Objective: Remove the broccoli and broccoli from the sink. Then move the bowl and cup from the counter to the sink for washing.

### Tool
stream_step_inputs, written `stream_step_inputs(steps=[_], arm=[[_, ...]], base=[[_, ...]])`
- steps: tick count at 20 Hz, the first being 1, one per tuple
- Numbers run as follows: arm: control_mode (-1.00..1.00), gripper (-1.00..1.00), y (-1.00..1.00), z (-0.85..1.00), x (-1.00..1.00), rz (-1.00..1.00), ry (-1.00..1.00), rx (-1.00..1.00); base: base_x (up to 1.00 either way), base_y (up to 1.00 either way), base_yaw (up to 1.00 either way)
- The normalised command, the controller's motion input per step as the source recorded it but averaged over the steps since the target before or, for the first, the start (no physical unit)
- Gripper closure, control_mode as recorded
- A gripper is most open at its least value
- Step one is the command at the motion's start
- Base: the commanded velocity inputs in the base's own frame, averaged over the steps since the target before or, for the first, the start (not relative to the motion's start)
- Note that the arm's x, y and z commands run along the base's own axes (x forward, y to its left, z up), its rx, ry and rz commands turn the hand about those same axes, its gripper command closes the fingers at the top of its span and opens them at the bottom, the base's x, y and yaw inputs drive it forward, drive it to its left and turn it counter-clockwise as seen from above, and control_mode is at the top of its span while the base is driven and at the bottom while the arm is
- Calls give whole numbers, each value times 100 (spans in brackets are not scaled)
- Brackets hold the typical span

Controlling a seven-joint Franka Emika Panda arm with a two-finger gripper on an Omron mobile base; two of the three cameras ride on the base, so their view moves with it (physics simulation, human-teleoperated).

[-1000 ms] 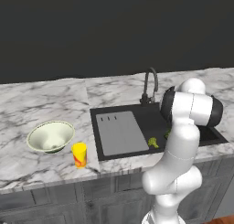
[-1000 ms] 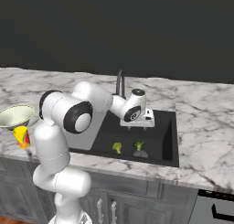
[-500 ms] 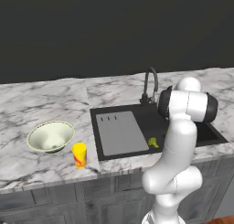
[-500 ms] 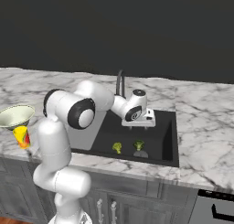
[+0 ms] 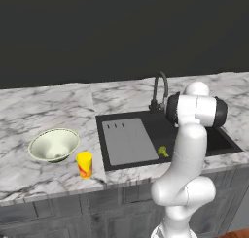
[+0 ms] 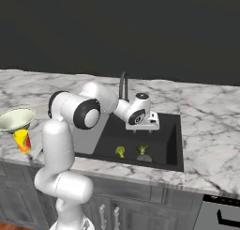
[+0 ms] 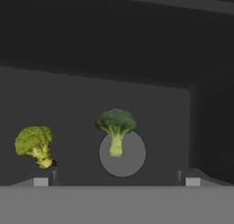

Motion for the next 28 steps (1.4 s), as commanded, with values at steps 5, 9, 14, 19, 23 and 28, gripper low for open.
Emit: stream_step_inputs(steps=[5,9,14,19,23,28], arm=[[-100,-100,0,-14,18,0,0,0],[-100,-100,0,-15,15,0,0,0],[-100,-100,-1,-15,11,0,0,0],[-100,-100,-1,-13,8,0,0,0],[-100,-100,-3,-10,0,-5,3,0],[-100,-100,-2,-10,0,-6,1,0]], base=[[0,0,0],[0,0,0],[0,0,0],[0,0,0],[0,0,0],[0,0,0]])
